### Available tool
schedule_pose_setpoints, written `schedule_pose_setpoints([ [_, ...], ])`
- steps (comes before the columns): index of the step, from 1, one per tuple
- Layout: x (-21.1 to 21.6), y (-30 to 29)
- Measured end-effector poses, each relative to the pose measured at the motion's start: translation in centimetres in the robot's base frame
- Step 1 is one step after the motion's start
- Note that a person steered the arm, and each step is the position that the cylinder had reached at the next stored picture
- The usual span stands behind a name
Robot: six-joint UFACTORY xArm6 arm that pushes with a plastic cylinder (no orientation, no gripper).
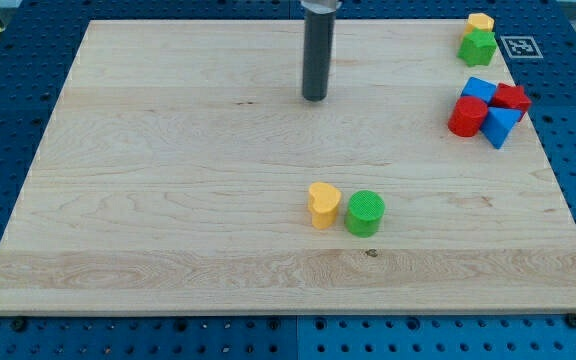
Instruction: Point at the yellow heart
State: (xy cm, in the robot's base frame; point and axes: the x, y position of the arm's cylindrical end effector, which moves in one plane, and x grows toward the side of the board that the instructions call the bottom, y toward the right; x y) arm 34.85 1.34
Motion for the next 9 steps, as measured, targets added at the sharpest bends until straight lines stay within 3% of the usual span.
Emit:
schedule_pose_setpoints([
  [2, 6.9, -11.2],
  [4, 16.8, -17.3],
  [5, 22.1, -17.3],
  [6, 24.2, -14.5],
  [9, 22.0, -2.5],
])
